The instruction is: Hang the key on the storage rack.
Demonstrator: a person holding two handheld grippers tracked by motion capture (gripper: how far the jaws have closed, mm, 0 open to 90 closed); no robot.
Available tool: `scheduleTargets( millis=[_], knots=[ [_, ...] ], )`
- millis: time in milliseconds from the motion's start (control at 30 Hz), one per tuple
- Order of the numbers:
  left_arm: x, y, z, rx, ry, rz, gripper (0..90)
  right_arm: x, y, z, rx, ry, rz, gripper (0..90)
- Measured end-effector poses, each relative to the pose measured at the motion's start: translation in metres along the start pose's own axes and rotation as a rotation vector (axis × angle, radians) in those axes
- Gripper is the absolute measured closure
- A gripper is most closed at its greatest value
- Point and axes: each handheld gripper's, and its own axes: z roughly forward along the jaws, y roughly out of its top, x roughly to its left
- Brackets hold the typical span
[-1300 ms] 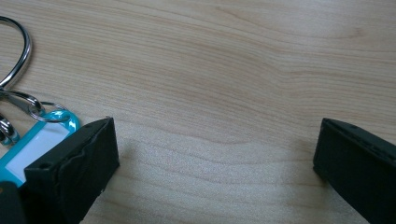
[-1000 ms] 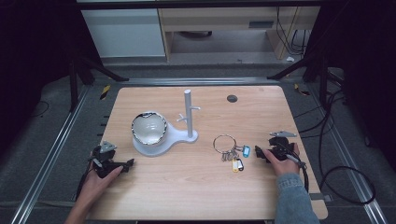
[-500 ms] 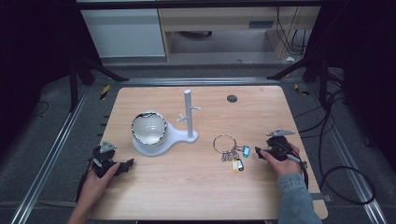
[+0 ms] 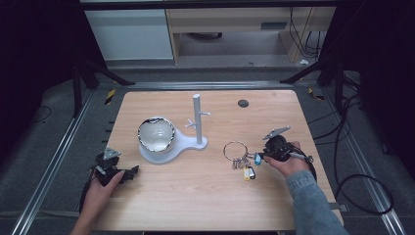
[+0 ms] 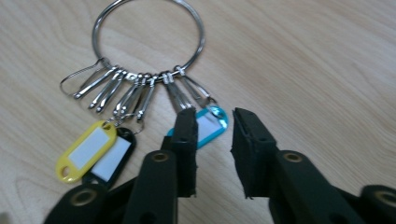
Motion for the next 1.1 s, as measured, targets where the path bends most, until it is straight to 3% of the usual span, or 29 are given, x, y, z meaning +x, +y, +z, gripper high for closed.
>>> scheduleTargets(
  millis=[133,333,567,733,933,1100],
  knots=[
    [0.0,0.0,0.0,0.0,0.0,0.0,0.0,0.005,0.007,0.009,0.046,0.023,-0.045,79.5],
    [0.0,0.0,0.0,0.001,-0.001,0.001,0.0,0.012,0.013,0.022,0.094,0.04,-0.086,79.4],
    [0.0,0.0,0.0,0.0,-0.001,0.001,0.0,0.012,0.017,0.03,0.132,0.035,-0.099,80.2],
    [0.0,0.0,0.0,0.0,-0.001,0.001,0.0,0.016,0.02,0.031,0.152,0.063,-0.116,84.3],
    [0.0,0.0,0.0,0.0,-0.001,0.001,0.0,0.019,0.027,0.033,0.169,0.066,-0.128,82.0],
    [0.0,0.0,0.0,0.0,-0.001,0.001,0.0,0.021,0.034,0.042,0.215,0.058,-0.149,80.3]
  ],
)
